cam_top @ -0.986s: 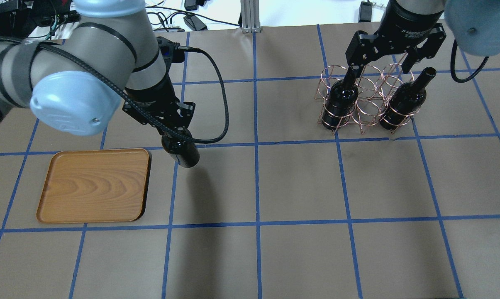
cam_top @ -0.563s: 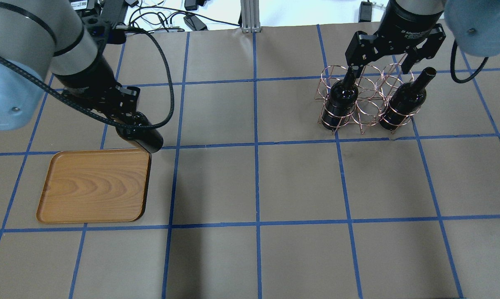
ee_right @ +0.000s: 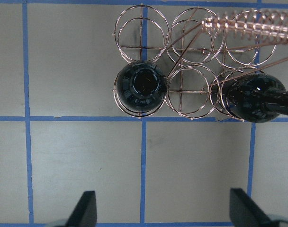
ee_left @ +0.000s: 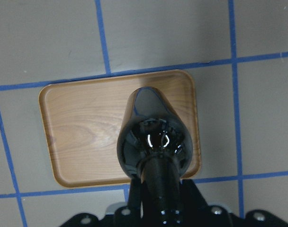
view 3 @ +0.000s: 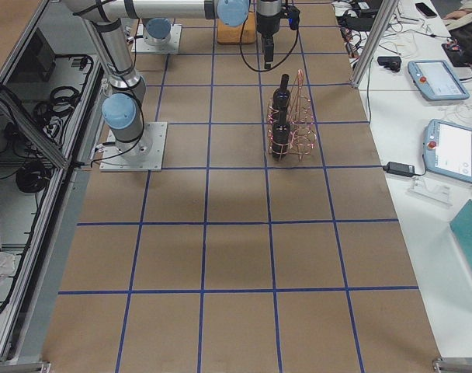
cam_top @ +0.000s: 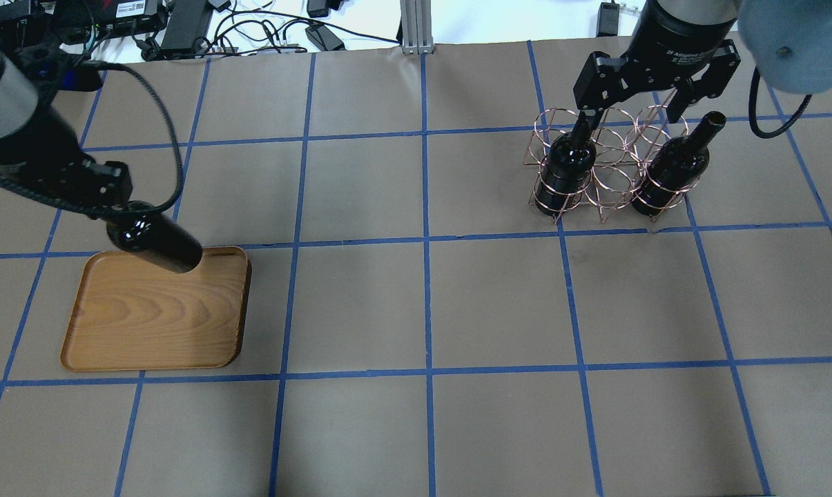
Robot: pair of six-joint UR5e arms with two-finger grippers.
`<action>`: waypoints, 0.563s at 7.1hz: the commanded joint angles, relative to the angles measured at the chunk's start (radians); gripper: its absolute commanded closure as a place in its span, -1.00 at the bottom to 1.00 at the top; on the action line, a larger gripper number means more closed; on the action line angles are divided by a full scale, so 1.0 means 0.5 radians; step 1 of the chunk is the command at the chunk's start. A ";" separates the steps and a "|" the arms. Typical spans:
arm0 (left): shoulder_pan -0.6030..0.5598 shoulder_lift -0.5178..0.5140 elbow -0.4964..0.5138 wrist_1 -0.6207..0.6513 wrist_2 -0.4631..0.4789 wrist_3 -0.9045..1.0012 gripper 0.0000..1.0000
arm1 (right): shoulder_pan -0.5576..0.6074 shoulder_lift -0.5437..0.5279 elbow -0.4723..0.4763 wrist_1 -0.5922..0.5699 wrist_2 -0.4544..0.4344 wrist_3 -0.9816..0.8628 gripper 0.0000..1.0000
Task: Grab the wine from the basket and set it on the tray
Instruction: 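Carry the bottle over the wooden tray and lay it down with the left gripper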
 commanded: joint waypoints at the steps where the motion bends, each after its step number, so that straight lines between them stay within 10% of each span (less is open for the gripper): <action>1: 0.123 0.011 -0.090 0.035 -0.010 0.135 0.90 | 0.000 0.000 0.002 0.003 0.001 0.000 -1.00; 4: 0.141 -0.035 -0.106 0.094 -0.001 0.185 0.67 | 0.000 0.000 0.002 0.003 -0.002 0.000 -1.00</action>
